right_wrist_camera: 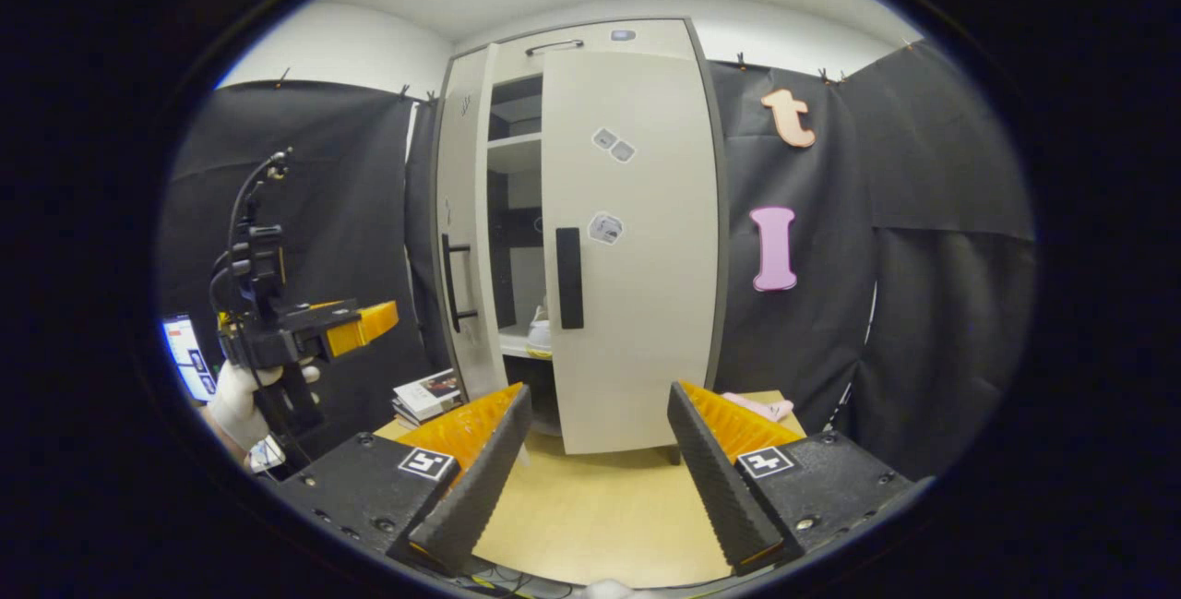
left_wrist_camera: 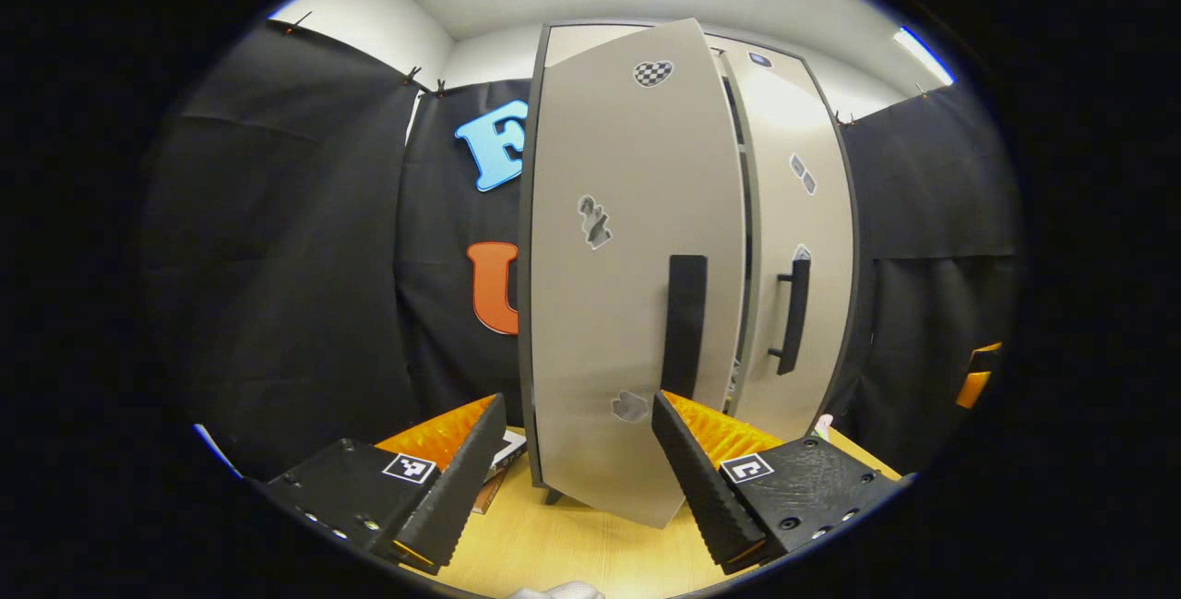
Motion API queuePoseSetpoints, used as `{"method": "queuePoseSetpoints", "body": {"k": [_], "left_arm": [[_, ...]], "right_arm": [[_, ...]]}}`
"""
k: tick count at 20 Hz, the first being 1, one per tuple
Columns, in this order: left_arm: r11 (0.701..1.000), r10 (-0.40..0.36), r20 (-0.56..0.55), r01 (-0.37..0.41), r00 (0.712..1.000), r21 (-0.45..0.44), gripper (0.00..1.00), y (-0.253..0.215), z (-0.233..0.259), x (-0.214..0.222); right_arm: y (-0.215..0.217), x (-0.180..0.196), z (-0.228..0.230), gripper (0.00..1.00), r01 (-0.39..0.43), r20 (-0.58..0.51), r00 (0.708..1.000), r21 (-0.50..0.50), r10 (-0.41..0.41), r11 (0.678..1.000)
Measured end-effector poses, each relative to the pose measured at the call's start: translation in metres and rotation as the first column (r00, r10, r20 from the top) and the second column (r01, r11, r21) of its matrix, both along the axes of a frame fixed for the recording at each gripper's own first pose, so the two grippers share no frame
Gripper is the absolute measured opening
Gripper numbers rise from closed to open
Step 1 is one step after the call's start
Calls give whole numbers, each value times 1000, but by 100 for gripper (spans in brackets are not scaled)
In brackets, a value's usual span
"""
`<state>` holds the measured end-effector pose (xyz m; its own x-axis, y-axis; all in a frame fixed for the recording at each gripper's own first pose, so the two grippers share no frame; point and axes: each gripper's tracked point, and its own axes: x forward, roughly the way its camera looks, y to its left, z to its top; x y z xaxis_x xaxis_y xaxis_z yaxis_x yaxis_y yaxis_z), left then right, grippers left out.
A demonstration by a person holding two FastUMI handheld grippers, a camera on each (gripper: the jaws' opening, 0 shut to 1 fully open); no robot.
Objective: Grab one shoe with the right hand and put it into the shoe cabinet, grab the other shoe with the left hand and put it into the shoe cabinet; then close the right door with the right hand and the left door with the left hand.
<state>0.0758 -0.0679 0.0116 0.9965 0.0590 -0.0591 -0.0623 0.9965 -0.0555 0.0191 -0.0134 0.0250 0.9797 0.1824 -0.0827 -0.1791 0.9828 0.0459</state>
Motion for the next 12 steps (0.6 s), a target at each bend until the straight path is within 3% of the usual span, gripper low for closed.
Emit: {"method": "queuePoseSetpoints", "body": {"k": [12], "left_arm": [[997, -64, 3, 64, 998, 48, 96, -52, 4, -83]], "right_arm": [[-2, -19, 3, 94, 62, 30, 998, 17, -62, 998]]}}
